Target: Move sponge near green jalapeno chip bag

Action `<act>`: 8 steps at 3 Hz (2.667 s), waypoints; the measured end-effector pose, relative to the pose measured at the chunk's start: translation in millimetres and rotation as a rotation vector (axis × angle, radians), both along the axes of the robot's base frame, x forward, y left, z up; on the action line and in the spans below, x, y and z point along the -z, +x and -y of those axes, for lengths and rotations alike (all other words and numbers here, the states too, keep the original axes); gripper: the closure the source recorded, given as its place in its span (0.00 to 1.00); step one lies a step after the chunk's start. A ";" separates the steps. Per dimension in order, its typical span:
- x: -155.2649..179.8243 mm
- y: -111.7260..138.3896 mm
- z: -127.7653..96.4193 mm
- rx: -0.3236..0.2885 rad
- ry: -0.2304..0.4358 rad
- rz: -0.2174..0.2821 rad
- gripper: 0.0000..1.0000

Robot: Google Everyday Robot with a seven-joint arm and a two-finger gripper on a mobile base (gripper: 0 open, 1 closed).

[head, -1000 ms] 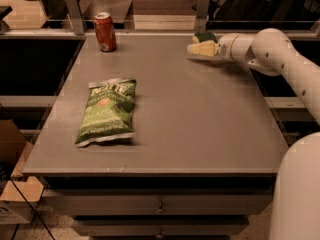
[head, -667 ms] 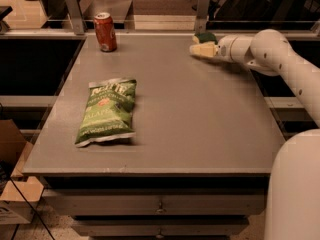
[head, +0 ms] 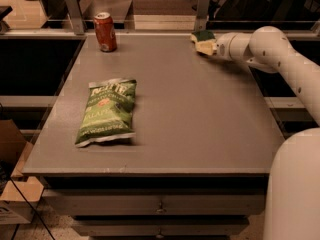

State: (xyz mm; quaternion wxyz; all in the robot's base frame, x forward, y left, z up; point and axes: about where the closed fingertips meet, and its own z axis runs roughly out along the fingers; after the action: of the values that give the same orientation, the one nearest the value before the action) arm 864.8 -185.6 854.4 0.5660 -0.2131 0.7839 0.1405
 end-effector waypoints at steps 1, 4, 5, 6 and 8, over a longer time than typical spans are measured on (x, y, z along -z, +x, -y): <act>-29.8 -12.2 -17.3 -0.071 -0.034 0.060 0.87; -66.1 -42.9 -68.1 -0.252 -0.090 0.148 1.00; -69.5 -71.4 -82.6 -0.364 -0.153 0.150 1.00; -65.9 -129.2 -98.7 -0.532 -0.191 0.141 1.00; -33.7 -255.5 -121.7 -0.863 -0.184 0.026 1.00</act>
Offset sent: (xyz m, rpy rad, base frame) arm -0.0936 0.0950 0.1243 -0.1251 -0.2691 0.4005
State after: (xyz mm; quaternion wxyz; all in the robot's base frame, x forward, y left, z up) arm 609.3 -63.9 888.1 0.4439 -0.5722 0.6253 0.2907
